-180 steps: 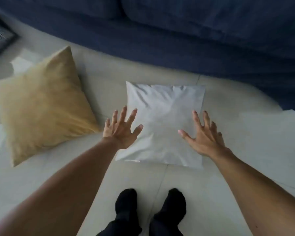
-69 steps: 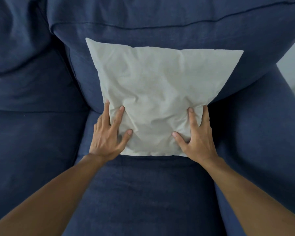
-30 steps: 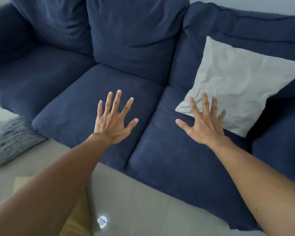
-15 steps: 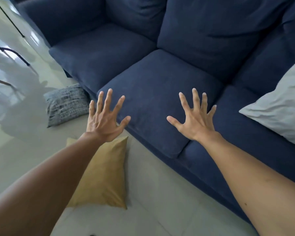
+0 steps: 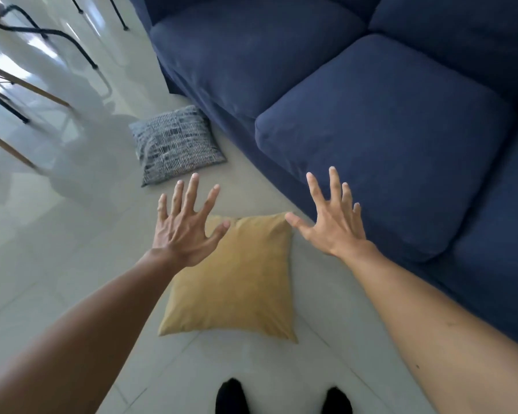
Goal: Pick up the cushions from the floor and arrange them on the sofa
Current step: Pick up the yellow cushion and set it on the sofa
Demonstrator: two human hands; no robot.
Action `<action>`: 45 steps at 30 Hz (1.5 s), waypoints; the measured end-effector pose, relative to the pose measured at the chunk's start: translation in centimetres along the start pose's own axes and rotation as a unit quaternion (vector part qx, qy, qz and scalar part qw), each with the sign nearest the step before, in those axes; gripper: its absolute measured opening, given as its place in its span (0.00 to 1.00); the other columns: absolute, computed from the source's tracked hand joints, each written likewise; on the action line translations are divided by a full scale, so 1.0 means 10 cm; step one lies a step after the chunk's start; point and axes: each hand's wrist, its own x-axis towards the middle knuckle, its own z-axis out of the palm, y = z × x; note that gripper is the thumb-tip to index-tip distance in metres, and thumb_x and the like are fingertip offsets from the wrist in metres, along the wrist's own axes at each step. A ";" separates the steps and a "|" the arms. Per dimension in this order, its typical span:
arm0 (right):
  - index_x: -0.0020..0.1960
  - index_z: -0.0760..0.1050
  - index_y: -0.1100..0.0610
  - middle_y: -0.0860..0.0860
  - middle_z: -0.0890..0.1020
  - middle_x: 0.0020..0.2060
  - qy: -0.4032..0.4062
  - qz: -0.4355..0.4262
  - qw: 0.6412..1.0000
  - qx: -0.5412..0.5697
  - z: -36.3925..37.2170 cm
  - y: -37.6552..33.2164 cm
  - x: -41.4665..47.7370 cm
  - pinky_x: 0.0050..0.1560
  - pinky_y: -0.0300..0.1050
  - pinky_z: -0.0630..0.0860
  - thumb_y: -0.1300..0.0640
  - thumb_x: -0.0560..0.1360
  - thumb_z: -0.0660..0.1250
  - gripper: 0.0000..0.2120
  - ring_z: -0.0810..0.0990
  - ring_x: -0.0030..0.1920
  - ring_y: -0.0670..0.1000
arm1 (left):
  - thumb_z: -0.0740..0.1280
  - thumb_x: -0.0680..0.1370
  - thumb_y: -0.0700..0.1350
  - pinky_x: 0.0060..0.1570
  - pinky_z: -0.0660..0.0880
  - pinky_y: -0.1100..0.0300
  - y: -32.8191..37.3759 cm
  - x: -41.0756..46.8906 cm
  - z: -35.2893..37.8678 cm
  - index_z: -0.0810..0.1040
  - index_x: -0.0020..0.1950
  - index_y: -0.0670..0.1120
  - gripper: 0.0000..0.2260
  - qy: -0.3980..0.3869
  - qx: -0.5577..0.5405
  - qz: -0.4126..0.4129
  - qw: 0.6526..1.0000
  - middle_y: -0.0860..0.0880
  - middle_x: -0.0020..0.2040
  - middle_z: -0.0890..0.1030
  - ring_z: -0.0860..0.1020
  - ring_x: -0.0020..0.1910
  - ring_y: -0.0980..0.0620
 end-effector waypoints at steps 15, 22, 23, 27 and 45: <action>0.77 0.25 0.35 0.50 0.29 0.79 -0.125 0.022 0.992 0.020 3.12 -0.19 0.13 0.73 0.67 0.63 0.19 0.70 0.46 0.46 0.54 0.79 0.64 | 0.37 0.73 0.78 0.78 0.41 0.35 -1.13 -0.04 2.92 0.31 0.79 0.69 0.36 -0.126 -0.045 -0.071 0.989 0.54 0.81 0.28 0.42 0.83 0.38; 0.78 0.30 0.31 0.47 0.32 0.80 -0.087 0.049 0.992 0.072 3.85 -0.02 0.21 0.62 0.67 0.74 0.15 0.66 0.46 0.47 0.60 0.77 0.65 | 0.43 0.71 0.82 0.70 0.59 0.26 -1.45 0.12 3.66 0.32 0.77 0.72 0.39 -0.127 -0.103 -0.093 0.982 0.53 0.84 0.35 0.62 0.79 0.35; 0.77 0.29 0.30 0.47 0.32 0.80 -0.084 0.055 0.992 0.077 3.92 0.01 0.23 0.62 0.67 0.74 0.15 0.66 0.44 0.47 0.61 0.78 0.64 | 0.44 0.70 0.83 0.69 0.64 0.28 -1.46 0.14 3.74 0.33 0.78 0.71 0.41 -0.118 -0.116 -0.095 0.982 0.52 0.84 0.35 0.63 0.78 0.34; 0.73 0.25 0.28 0.47 0.32 0.80 -0.070 0.056 0.992 0.093 4.14 0.03 0.26 0.64 0.66 0.73 0.14 0.65 0.43 0.46 0.66 0.75 0.65 | 0.46 0.70 0.83 0.68 0.71 0.38 -1.47 0.17 3.98 0.37 0.80 0.69 0.43 -0.096 -0.169 -0.085 0.977 0.51 0.84 0.36 0.63 0.79 0.35; 0.81 0.43 0.40 0.56 0.47 0.82 -0.007 -0.066 0.948 0.312 3.11 -0.48 0.17 0.70 0.46 0.57 0.27 0.68 0.64 0.50 0.50 0.80 0.49 | 0.60 0.77 0.71 0.67 0.64 0.50 -1.10 -0.16 2.97 0.51 0.85 0.55 0.42 0.079 -0.311 -0.044 0.946 0.47 0.85 0.48 0.51 0.78 0.58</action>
